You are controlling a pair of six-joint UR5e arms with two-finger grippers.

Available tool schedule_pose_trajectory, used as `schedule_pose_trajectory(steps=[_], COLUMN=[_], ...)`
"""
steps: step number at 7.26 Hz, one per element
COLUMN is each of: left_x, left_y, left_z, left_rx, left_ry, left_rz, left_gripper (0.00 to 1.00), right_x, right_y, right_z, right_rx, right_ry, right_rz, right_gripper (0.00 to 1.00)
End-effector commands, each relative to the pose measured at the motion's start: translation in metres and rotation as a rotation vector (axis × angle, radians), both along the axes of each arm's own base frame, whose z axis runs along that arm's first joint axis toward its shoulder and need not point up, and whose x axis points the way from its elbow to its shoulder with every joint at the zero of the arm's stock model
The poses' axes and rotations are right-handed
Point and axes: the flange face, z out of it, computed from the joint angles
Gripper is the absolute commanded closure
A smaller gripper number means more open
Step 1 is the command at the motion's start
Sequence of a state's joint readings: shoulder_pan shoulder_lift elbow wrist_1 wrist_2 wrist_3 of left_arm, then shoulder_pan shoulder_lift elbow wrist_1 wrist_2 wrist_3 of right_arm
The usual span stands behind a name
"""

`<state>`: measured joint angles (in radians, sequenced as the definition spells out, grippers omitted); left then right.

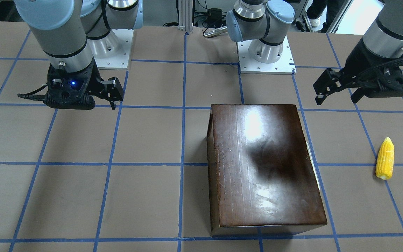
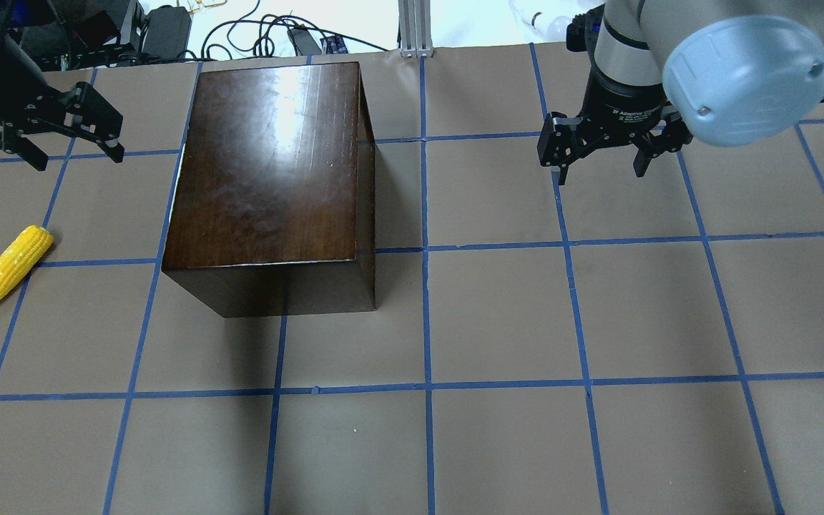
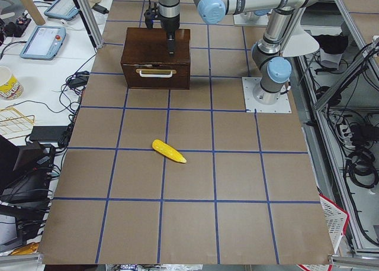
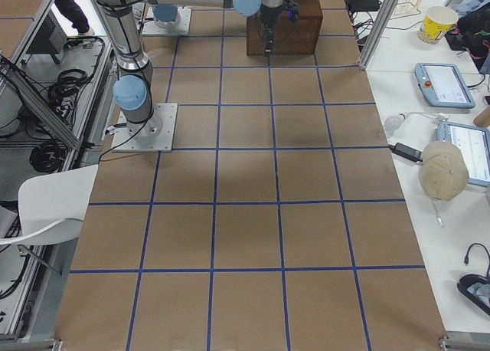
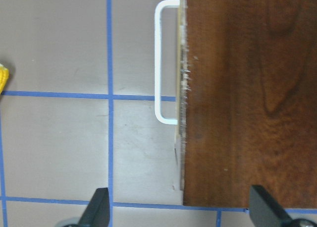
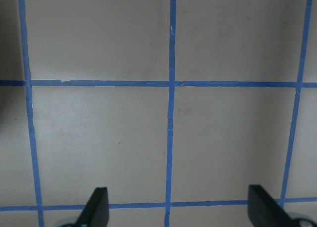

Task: Open drawer and put corn inside
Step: 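Move the left gripper down beside the cabinet toward the white drawer handle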

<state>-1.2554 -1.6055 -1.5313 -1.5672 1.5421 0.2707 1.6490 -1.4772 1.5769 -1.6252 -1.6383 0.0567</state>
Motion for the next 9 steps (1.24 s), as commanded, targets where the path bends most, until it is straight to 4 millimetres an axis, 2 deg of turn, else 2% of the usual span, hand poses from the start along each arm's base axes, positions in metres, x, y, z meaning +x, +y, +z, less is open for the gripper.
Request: schedule_pose_trajectory(steps=[1, 3, 6, 9], left_x=[0.055, 0.082, 0.087, 0.090], left_y=[-0.012, -0.023, -0.049, -0.062], left_z=[-0.025, -0.048, -0.103, -0.137], left_rx=[0.002, 0.000, 0.007, 0.038], left_ry=[0.084, 0.120, 0.259, 0.319], left_rz=[-0.087, -0.181, -0.190, -0.181], left_gripper=[0.00, 0.00, 0.00, 0.00], right_x=[0.000, 0.000, 0.000, 0.000], right_y=[0.000, 0.000, 0.000, 0.000], right_z=[0.000, 0.000, 0.000, 0.000], right_rx=[0.001, 0.001, 0.001, -0.001], right_ry=[0.000, 0.000, 0.000, 0.000], right_rz=[0.000, 0.000, 0.000, 0.000], right_gripper=[0.00, 0.00, 0.00, 0.00])
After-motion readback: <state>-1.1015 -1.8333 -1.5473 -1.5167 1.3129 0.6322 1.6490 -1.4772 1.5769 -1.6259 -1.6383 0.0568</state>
